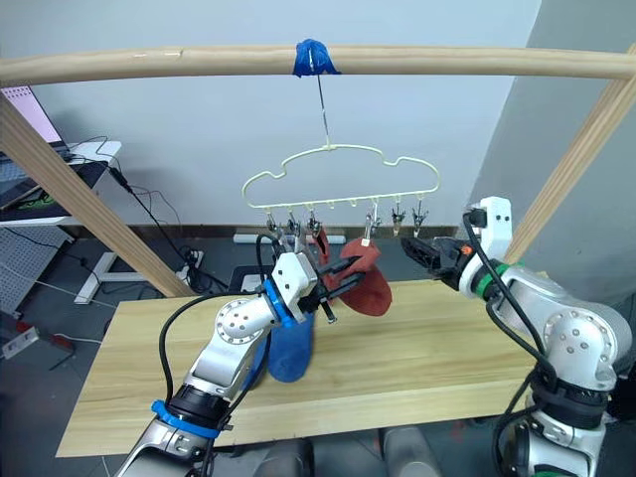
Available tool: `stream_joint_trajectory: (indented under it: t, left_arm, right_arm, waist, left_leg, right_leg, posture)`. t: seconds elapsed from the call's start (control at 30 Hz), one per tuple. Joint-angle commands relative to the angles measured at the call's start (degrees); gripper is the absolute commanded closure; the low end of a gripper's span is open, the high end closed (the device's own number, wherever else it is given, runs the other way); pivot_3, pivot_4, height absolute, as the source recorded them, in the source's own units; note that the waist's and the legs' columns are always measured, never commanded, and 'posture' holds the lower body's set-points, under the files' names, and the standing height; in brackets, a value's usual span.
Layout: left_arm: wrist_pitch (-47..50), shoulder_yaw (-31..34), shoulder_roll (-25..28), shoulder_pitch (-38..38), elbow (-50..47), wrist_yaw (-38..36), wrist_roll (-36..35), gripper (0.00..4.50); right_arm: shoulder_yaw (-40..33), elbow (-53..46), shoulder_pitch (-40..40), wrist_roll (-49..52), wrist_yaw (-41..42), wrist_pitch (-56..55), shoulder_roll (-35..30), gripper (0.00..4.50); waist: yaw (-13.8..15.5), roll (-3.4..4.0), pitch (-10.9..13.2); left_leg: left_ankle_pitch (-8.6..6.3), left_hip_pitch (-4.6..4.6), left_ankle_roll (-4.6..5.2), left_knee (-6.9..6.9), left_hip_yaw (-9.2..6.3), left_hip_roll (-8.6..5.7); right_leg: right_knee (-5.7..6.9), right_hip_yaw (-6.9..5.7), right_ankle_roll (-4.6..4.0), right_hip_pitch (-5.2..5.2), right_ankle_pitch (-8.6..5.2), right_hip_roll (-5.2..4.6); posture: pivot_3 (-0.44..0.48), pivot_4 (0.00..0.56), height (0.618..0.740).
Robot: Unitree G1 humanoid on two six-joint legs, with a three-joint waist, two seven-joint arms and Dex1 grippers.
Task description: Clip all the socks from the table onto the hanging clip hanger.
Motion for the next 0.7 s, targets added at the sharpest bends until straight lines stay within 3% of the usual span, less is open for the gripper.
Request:
stream_joint_trajectory:
  t: [0.03, 0.27, 0.47, 0.57, 0.63, 0.7]
  left_arm:
    - [1.6, 1.7, 1.0, 0.4, -2.1, -1.2, -2.5, 2.21]
    - [5.0, 4.5, 5.1, 3.8, -7.5, -3.5, -6.7, 0.16]
    - [20.8, 12.6, 13.8, 10.2, -20.8, -10.1, -24.5, 0.08]
    - [25.3, 14.4, 16.0, 11.3, -24.5, -10.9, -28.7, 0.0]
    - [28.8, 16.5, 17.6, 11.7, -28.1, -10.2, -31.5, 0.0]
    - [30.9, 18.2, 18.7, 12.1, -31.0, -9.1, -32.9, 0.0]
  right_arm:
    - [2.0, -3.8, 1.9, -1.4, 0.5, -5.5, 1.4, 0.0]
    - [7.7, -6.4, 6.4, -7.0, 0.6, -12.0, 1.0, 0.0]
    - [18.3, -8.2, 9.0, -20.2, 3.4, -26.0, -0.1, 0.0]
    - [19.9, -7.4, 9.2, -22.8, 3.4, -29.5, 1.3, 0.57]
    - [23.2, -6.1, 8.1, -26.8, 2.5, -32.2, 2.7, 1.18]
    - [26.1, -3.8, 6.7, -31.2, 0.4, -35.3, 5.1, 1.18]
  waist:
    - [-0.3, -0.01, 0.0]
    - [-1.0, -0.02, 0.0]
    - [-1.2, -0.01, 0.1]
    - [-0.7, -0.05, 0.2]
    - [-0.2, -0.1, 0.2]
    - [0.0, -0.22, 0.3]
  left_leg:
    - [0.0, 0.0, 0.0, -0.01, 0.0, 0.0]
    - [0.0, 0.01, 0.0, -0.02, -0.02, 0.02]
    - [0.0, 0.03, 0.0, -0.21, 0.01, 0.1]
    - [0.0, 0.01, 0.0, -0.25, 0.0, 0.1]
    - [0.0, 0.0, -0.01, -0.25, 0.0, 0.08]
    - [0.0, 0.0, -0.01, -0.25, 0.0, 0.09]
  right_leg:
    - [-0.01, 0.0, 0.0, -0.01, 0.0, 0.0]
    - [0.03, -0.01, 0.0, -0.02, 0.0, 0.01]
    - [0.06, -0.02, -0.09, -0.16, -0.06, 0.03]
    - [0.04, -0.03, -0.12, -0.19, -0.08, 0.03]
    - [0.01, -0.03, -0.12, -0.17, -0.08, 0.02]
    - [0.01, -0.03, -0.12, -0.19, -0.08, 0.02]
  posture:
    - [-0.205, 0.143, 0.74]
    - [-0.19, 0.144, 0.74]
    - [-0.165, 0.152, 0.74]
    - [-0.145, 0.156, 0.74]
    - [-0.13, 0.158, 0.74]
    - [-0.117, 0.16, 0.74]
